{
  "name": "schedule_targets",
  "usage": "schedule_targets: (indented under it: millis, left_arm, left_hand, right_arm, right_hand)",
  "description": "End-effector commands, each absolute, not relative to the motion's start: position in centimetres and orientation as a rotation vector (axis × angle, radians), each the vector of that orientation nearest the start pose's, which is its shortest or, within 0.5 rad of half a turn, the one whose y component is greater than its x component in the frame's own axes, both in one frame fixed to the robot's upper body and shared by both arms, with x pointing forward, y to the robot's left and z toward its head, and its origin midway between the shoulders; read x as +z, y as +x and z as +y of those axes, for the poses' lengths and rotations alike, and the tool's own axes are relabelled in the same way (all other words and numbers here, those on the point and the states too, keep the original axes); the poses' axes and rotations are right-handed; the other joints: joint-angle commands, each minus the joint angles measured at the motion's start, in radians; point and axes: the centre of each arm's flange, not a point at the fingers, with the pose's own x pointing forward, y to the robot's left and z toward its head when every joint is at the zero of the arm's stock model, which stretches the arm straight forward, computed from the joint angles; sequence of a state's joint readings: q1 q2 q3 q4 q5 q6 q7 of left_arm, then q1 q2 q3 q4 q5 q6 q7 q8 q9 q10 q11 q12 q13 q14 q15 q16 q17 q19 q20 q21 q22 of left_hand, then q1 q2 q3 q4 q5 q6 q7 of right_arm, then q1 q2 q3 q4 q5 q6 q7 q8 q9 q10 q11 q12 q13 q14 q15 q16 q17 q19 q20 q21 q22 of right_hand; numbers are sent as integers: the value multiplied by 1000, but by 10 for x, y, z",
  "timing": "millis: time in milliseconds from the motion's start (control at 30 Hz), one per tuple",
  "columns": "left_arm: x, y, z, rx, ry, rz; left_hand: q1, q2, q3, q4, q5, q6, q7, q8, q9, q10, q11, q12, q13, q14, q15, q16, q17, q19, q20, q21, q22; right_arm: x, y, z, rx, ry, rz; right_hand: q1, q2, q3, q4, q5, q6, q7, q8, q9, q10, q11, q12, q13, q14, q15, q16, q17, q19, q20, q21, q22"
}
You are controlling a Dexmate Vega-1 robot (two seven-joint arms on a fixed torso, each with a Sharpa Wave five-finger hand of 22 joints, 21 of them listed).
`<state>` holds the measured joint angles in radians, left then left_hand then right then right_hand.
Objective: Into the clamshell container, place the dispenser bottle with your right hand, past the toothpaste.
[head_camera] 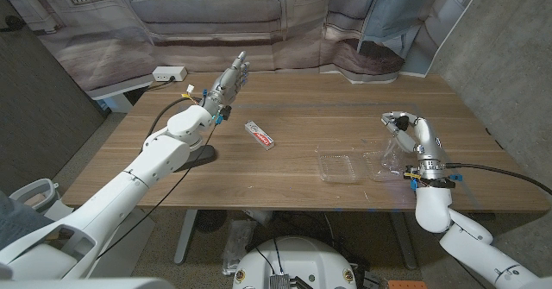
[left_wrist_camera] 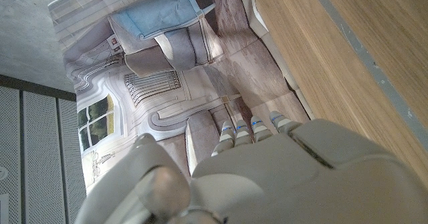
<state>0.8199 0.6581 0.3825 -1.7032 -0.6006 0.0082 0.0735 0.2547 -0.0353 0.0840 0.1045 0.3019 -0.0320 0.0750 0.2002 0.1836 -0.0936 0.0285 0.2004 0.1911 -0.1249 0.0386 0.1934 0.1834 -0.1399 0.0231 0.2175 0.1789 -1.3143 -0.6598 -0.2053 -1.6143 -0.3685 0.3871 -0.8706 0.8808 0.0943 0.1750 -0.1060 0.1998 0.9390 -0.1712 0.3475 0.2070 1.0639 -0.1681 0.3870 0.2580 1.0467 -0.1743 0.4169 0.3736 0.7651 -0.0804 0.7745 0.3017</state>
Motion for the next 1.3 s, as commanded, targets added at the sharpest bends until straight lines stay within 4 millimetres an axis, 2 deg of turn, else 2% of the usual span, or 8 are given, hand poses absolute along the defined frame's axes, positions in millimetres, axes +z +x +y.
schedule_targets:
  millis: [33, 400, 533, 867, 1300]
  left_arm:
    - [63, 596, 244, -283, 152, -623]
    - [60, 595, 244, -280, 148, -619]
    - [58, 596, 244, -280, 145, -617]
    - [56, 596, 244, -282, 145, -614]
    - [56, 593, 247, -282, 146, -618]
  left_hand:
    - [2, 11, -7, 1, 3, 7, 3, 0, 5, -1, -3, 3, -1, -3, -1, -3, 3, 5, 1, 0, 6]
    - [3, 12, -9, 1, 3, 7, 3, 0, 5, -1, -3, 3, -1, -3, 0, -3, 3, 6, 2, -1, 6]
    - [3, 13, -10, 1, 3, 7, 2, 0, 5, -1, -4, 3, -1, -3, 0, -3, 3, 6, 2, -1, 6]
    - [3, 14, -11, 1, 3, 7, 2, 0, 5, -2, -4, 3, -1, -3, 0, -3, 3, 6, 2, -2, 6]
    - [4, 15, -14, 1, 3, 8, 2, 0, 5, -3, -3, 2, -1, -4, 0, -3, 3, 5, 2, -3, 6]
  right_arm:
    - [-109, 506, -338, -492, -675, -988]
    - [-110, 507, -337, -481, -678, -982]
    - [-110, 507, -336, -475, -679, -976]
    - [-112, 506, -336, -465, -683, -968]
    - [-113, 506, -332, -457, -684, -955]
  right_hand:
    - [4, 17, -3, 4, -4, -6, 3, -3, 2, -6, 2, -2, 5, -10, -55, -5, 3, -10, -132, 3, 0]
    - [1, 20, -3, 6, -5, -9, 4, -7, 2, -9, 4, -6, 6, -13, -54, -8, 4, -15, -131, 5, -1]
    - [-32, 16, -17, 23, -10, -17, 6, -15, 1, -20, 10, -13, 8, -22, -52, -13, 5, -23, -129, 6, -4]
    - [-92, 1, -43, 50, -14, -33, 17, -32, 0, -42, 18, -26, 13, -46, -49, -25, 6, -41, -130, 4, -12]
    - [-116, 3, -49, 61, -13, -45, 21, -43, 1, -53, 27, -33, 16, -61, -49, -31, 8, -50, -130, 2, -18]
